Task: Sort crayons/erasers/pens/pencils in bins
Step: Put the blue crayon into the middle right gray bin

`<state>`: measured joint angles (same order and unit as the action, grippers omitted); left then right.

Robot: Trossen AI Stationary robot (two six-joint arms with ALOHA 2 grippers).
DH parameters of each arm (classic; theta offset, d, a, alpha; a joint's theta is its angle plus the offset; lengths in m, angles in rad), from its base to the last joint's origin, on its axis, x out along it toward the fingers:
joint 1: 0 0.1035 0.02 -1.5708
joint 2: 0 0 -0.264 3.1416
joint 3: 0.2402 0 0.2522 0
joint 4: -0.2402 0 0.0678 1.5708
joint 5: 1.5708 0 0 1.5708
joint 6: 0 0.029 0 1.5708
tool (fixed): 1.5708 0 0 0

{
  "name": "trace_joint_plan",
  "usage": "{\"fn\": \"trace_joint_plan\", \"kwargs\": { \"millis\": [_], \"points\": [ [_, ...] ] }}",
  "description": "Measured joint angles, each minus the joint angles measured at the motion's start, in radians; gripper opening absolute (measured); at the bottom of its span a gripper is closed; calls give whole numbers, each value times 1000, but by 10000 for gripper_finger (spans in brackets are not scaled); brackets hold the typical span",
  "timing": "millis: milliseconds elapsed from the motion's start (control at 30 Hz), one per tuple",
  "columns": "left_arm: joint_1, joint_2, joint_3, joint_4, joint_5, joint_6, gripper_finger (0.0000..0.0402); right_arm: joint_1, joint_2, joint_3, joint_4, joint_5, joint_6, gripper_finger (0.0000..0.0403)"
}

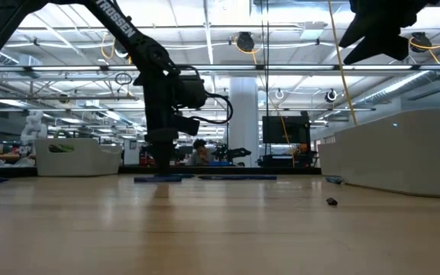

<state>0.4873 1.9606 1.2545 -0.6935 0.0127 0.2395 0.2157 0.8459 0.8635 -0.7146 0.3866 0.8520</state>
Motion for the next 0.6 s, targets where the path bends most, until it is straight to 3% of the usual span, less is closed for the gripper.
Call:
{"fn": "trace_joint_plan", "kwargs": {
  "millis": [100,400,600],
  "points": [
    [-1,0,-1,9,-6,-43,16,0,0,0,10,0,-4,180],
    [-23,-24,-3,16,-51,-193,9,0,-48,0,9,7,-85,180],
    [-60,-142,1,71,65,-326,16,0,-108,0,105,69,-209,180]
  ]
}}
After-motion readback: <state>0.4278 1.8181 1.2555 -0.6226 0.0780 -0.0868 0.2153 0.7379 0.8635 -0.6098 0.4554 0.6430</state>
